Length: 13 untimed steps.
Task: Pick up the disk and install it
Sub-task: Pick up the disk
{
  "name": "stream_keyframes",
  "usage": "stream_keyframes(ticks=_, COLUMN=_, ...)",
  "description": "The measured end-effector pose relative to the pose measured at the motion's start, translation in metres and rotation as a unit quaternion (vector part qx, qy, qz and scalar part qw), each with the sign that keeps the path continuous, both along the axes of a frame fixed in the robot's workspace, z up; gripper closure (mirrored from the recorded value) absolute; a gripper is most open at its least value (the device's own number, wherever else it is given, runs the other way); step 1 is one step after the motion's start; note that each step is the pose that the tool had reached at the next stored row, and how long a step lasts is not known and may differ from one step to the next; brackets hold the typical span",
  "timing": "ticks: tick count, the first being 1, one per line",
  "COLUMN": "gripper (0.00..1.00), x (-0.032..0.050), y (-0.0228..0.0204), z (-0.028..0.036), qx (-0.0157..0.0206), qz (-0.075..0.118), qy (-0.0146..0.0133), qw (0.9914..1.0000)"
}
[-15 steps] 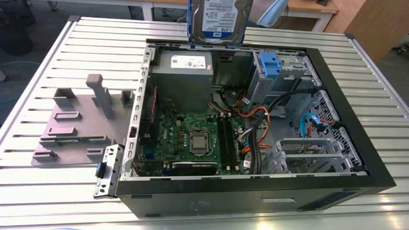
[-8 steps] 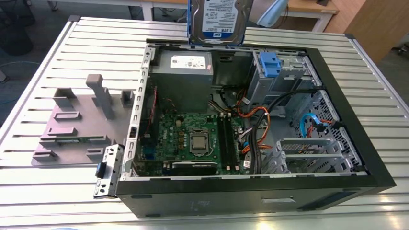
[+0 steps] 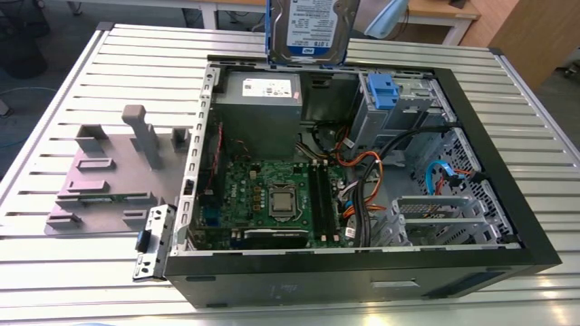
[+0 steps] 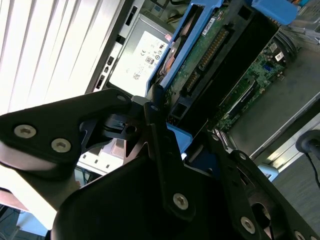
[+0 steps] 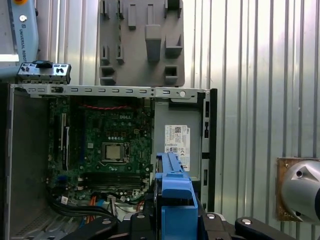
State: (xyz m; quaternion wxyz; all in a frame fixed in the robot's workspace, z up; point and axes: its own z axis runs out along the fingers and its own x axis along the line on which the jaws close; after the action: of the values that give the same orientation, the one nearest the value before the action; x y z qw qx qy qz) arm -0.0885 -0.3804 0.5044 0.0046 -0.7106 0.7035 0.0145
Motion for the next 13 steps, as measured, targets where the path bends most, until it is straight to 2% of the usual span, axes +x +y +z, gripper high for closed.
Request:
stream_keyframes(ticks=1, gripper=0.64, x=0.0, y=-0.0002, z=0.0, qx=0.0, qz=0.0, qy=0.0, qw=1.0)
stream_keyframes(ticks=3, gripper=0.64, x=0.0, y=-0.0042, z=-0.0001, qx=0.0, qz=0.0, qy=0.0, qw=1.0)
stream_keyframes(ticks=13, gripper=0.64, x=0.0, y=-0.0068, z=-0.0002, qx=0.0, qz=0.0, qy=0.0, qw=1.0)
